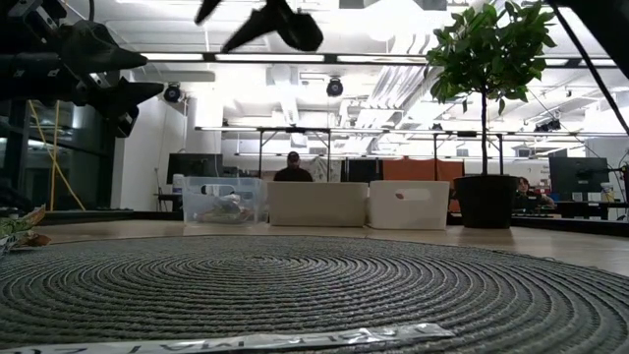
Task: Pick and place Granola Bars by type
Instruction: Put the blue granola bar into the gray bin
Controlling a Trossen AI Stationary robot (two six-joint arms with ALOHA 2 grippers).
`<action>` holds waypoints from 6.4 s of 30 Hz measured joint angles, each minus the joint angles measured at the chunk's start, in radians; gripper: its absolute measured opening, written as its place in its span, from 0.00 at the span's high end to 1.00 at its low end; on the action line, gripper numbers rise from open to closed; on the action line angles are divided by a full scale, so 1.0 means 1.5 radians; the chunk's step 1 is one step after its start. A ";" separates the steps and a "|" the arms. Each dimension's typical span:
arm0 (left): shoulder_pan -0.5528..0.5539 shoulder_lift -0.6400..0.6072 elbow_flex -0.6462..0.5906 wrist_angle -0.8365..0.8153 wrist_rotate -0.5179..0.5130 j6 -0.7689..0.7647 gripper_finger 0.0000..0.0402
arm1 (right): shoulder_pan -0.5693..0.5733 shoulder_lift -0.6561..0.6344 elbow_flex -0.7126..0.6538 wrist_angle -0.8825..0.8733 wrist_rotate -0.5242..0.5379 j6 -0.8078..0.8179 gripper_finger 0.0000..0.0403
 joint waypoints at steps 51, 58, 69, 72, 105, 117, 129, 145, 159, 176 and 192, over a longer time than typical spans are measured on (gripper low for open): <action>0.000 0.000 0.000 0.002 -0.020 -0.002 0.52 | 0.256 -0.725 -1.101 0.907 0.469 -0.061 0.59; 0.000 0.000 0.000 0.003 -0.029 -0.002 0.52 | 0.256 -0.743 -1.170 0.929 0.432 -0.078 0.59; 0.000 0.000 0.000 0.003 -0.052 -0.033 0.52 | 0.256 -0.743 -1.177 0.872 0.292 -0.118 0.59; 0.000 0.000 0.000 0.003 -0.056 -0.033 0.52 | 0.256 -0.743 -1.177 0.837 0.270 -0.118 0.59; 0.000 0.000 0.044 0.015 0.059 -0.112 0.52 | 0.304 -0.845 -1.424 1.065 0.380 -0.017 0.59; 0.000 0.000 0.207 -0.068 0.057 -0.102 0.52 | 0.304 -0.929 -1.520 1.104 0.419 -0.053 0.59; 0.000 0.001 0.525 -0.533 -0.104 -0.100 0.52 | 0.303 -0.931 -1.520 1.083 0.567 -0.111 0.59; 0.000 0.201 0.561 -0.581 -0.023 -0.218 0.52 | 0.303 -0.931 -1.521 1.073 0.611 -0.262 0.59; -0.157 0.374 0.561 -0.471 -0.125 -0.375 0.52 | 0.303 -0.931 -1.521 1.073 0.603 -0.260 0.59; -0.680 0.660 0.561 -0.407 -0.630 -0.858 0.52 | 0.303 -0.931 -1.521 1.069 0.575 -0.262 0.59; -0.742 0.931 0.754 -0.633 -0.350 -1.216 0.52 | 0.303 -0.931 -1.521 1.060 0.575 -0.262 0.59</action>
